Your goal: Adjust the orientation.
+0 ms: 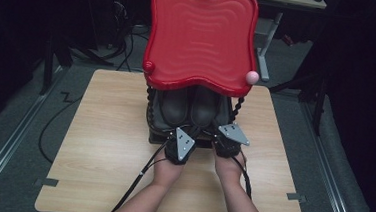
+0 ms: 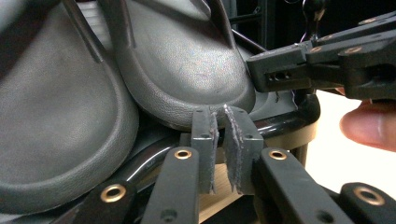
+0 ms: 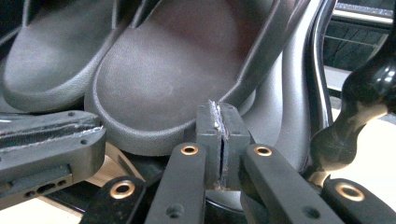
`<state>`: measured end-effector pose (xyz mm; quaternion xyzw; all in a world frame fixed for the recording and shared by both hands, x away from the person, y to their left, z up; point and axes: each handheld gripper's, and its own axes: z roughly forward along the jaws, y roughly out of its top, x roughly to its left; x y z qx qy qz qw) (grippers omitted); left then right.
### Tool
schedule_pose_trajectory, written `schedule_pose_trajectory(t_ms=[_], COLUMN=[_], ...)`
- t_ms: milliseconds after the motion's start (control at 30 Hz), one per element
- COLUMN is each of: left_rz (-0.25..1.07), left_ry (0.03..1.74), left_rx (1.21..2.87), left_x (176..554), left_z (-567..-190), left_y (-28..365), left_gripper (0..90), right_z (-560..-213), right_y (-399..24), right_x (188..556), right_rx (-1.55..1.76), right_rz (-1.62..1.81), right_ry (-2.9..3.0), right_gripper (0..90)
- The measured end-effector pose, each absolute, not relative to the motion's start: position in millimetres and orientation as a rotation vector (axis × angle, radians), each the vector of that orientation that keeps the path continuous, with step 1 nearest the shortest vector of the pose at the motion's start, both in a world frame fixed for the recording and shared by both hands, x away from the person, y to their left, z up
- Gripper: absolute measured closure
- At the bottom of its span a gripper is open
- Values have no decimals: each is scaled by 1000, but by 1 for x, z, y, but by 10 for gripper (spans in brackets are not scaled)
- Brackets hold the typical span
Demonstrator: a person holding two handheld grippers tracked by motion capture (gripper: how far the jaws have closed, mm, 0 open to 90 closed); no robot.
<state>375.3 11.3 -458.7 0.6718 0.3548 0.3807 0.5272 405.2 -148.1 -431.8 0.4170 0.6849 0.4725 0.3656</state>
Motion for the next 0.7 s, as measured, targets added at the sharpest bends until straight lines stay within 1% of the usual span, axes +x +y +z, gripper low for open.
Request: schedule_pose_trajectory(t_ms=[167,333,700], left_rz=[897,901,912], left_ry=[846,854,881], left_rx=[1595,1566,1590], left_x=[370,371,382], left_z=[-460,-457,-455], left_y=[13,15,9], left_gripper=[789,787,794], right_z=[-431,-430,-430], right_y=[-148,-149,-149], right_x=[402,402,402], right_rx=[1061,1065,1056], right_rz=[1229,1226,1227], right_ry=[1757,1756,1761], right_gripper=[880,880,881])
